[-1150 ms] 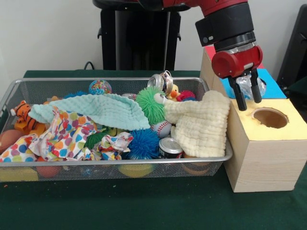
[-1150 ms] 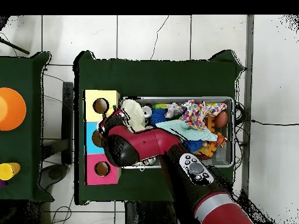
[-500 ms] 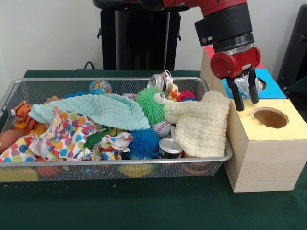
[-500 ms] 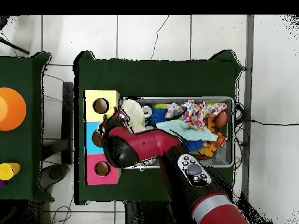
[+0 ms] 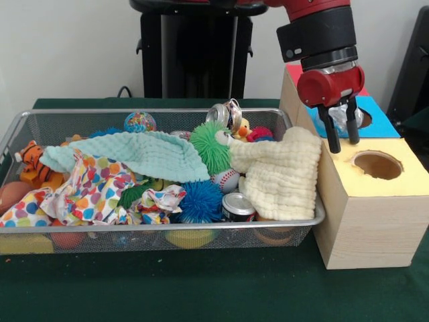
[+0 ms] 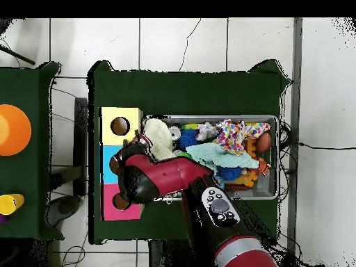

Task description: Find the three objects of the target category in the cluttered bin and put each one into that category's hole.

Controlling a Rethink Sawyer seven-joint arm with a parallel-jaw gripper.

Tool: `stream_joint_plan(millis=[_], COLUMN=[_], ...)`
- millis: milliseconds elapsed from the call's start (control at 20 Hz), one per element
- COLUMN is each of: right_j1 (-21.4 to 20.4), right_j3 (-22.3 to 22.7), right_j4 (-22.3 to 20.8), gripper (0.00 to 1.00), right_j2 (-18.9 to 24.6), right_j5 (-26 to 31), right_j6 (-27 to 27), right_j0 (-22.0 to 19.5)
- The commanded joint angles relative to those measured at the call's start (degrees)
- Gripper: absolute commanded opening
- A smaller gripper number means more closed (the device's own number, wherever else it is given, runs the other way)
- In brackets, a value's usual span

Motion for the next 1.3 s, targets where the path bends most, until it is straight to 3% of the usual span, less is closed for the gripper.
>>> stream_joint_plan(millis=[50, 1300], right_j1=[1.56, 2.36], right_j3=[-0.77, -1.85], right_j4=[-1.65, 0.15], gripper=[1.0, 1.0], right_j2=[-5.32, -9.21], right_j5=[1.87, -0.06], right_j6=[8.45, 10.0], right_j0=[1.31, 5.08])
